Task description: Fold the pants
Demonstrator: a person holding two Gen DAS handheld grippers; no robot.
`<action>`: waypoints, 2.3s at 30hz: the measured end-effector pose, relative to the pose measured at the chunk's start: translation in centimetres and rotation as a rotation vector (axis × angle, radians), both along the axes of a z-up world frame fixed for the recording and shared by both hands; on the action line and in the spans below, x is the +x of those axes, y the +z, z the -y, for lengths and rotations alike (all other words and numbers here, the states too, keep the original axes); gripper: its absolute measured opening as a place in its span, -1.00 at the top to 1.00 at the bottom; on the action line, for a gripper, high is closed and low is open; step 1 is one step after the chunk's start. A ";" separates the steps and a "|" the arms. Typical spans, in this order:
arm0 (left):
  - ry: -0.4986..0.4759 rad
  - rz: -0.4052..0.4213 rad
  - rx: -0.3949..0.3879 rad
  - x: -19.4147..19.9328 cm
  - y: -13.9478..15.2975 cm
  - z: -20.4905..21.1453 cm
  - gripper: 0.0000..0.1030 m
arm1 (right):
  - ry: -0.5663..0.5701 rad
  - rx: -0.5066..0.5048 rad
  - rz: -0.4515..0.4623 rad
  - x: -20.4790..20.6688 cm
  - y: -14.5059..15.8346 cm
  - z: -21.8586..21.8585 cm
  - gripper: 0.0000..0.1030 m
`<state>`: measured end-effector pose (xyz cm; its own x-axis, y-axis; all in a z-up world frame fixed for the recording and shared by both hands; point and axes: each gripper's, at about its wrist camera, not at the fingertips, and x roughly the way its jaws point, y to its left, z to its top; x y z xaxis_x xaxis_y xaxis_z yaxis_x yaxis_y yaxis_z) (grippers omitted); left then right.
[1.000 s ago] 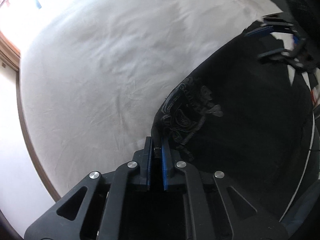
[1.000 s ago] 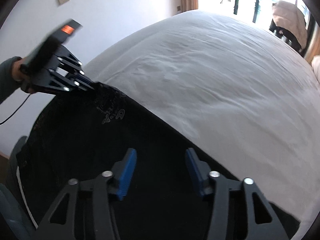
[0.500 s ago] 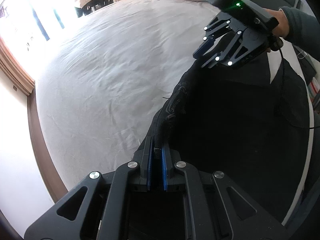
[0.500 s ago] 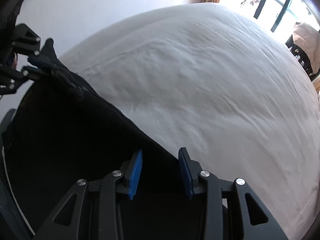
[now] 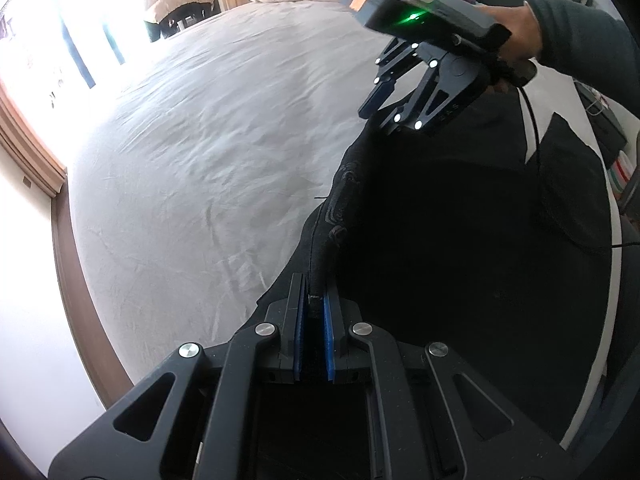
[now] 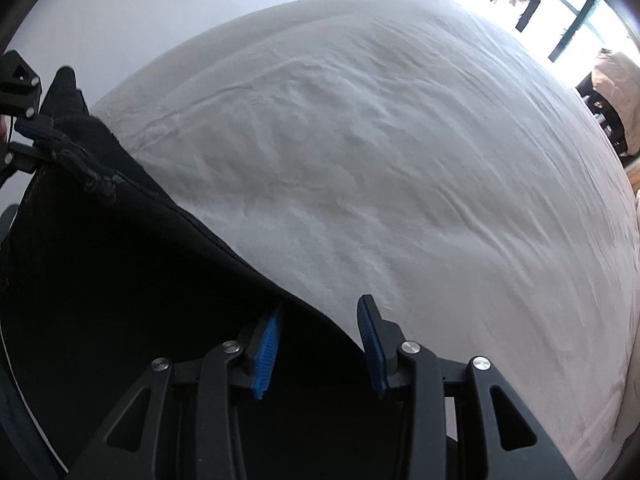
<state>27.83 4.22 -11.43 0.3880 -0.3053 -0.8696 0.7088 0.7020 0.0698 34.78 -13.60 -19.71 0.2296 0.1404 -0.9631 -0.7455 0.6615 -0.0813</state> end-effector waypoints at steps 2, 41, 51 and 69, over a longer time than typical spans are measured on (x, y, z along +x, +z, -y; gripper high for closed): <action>-0.004 0.001 0.000 -0.3 0.0 0.1 0.87 | 0.019 -0.015 -0.011 -0.2 -0.2 -0.2 0.22; 0.020 -0.062 -0.078 -16.0 -1.1 2.9 0.87 | -0.353 0.406 0.111 -18.5 2.3 -2.1 0.91; -0.052 -0.048 0.051 -22.8 -3.2 4.1 0.87 | -0.270 0.280 0.207 -28.3 1.5 -1.4 0.91; -0.222 0.002 0.167 -28.1 -3.8 6.6 0.87 | -0.124 -0.016 0.370 -38.0 -2.0 -2.7 0.91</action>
